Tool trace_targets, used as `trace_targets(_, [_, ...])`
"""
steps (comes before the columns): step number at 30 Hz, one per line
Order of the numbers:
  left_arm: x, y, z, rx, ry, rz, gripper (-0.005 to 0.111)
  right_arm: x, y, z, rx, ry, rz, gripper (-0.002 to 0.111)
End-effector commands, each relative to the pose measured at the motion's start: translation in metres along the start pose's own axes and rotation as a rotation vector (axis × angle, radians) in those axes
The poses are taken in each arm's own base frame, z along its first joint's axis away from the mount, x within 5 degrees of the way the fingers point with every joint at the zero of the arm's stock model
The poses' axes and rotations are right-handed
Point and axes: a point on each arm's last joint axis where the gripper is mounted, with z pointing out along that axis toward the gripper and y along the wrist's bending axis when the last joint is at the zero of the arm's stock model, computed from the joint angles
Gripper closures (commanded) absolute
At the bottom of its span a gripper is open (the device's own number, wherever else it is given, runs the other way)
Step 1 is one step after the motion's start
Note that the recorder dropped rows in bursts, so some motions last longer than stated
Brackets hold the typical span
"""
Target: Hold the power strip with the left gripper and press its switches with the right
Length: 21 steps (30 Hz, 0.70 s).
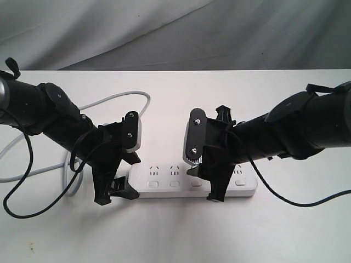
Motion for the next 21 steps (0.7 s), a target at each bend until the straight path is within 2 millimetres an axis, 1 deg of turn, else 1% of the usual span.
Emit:
trace_targets(1, [-0.001, 0.000, 0.001, 0.006, 0.001, 0.004, 0.038, 0.002, -0.001, -0.003, 0.002, 0.002, -0.005, 0.053])
trace_targets(6, [-0.001, 0.000, 0.001, 0.006, 0.001, 0.004, 0.038, 0.003, 0.000, -0.002, -0.002, 0.005, -0.003, 0.053])
trace_targets(12, [-0.001, 0.000, 0.001, 0.006, 0.001, 0.004, 0.038, 0.014, 0.011, 0.006, -0.042, 0.039, 0.018, 0.053])
trace_targets(21, [-0.001, 0.000, 0.001, 0.006, 0.001, 0.004, 0.038, 0.020, 0.015, 0.014, -0.066, 0.058, 0.027, 0.053])
